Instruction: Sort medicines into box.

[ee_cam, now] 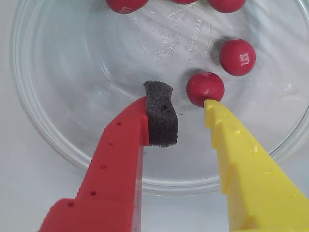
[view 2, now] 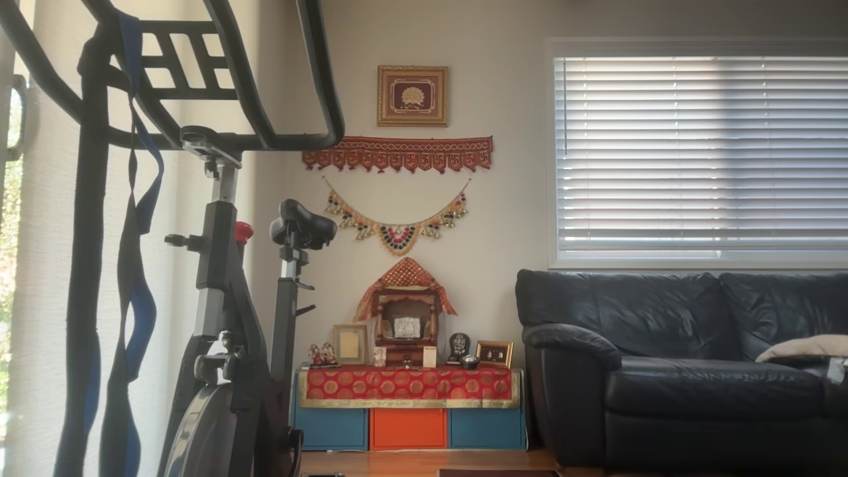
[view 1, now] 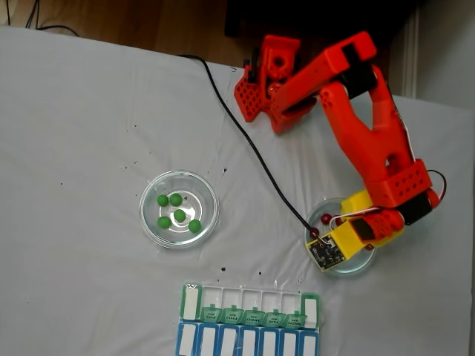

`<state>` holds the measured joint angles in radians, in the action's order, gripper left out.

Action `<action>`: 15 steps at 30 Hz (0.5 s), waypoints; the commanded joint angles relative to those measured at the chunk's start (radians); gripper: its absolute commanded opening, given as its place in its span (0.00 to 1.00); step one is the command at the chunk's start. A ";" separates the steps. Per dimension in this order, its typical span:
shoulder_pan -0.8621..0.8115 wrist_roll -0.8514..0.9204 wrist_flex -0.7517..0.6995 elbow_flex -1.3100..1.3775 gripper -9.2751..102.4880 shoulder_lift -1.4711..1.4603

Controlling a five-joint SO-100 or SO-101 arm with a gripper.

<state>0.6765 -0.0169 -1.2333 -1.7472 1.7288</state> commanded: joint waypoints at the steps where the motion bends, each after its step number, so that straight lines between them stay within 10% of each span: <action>1: 0.002 0.005 0.005 0.038 0.18 0.046; 15: 0.009 0.023 -0.017 0.017 0.19 0.031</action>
<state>0.6765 -0.0015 -1.2456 -1.7472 1.7288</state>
